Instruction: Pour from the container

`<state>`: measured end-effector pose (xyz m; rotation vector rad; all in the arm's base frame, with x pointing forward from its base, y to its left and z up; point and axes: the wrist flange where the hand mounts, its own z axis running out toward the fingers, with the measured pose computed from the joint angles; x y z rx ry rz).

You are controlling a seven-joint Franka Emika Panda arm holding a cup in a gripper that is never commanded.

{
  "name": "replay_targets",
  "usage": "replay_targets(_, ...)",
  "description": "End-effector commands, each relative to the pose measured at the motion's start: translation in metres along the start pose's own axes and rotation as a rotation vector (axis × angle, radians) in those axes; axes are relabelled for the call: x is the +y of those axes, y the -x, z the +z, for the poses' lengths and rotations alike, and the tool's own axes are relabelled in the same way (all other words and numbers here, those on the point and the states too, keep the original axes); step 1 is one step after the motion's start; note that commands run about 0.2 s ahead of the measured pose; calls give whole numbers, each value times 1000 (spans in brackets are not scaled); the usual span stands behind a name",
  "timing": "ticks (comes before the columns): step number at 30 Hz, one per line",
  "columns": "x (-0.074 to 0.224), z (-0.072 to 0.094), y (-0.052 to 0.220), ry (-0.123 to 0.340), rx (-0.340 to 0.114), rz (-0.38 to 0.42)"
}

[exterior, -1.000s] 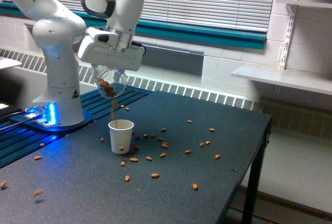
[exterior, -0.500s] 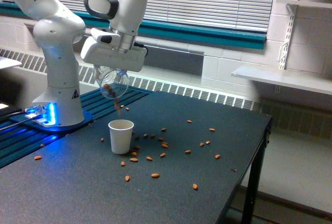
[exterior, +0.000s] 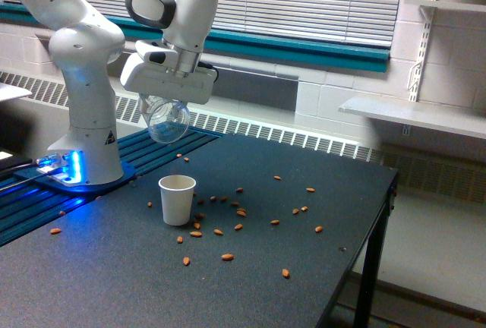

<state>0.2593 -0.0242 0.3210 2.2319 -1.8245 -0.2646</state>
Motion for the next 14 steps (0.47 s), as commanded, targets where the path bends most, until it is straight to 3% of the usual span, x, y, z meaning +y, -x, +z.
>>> replay_targets(1,6,6,7,30,-8,20)
replay_targets(14,-6,9,-3,16,-23,-12)
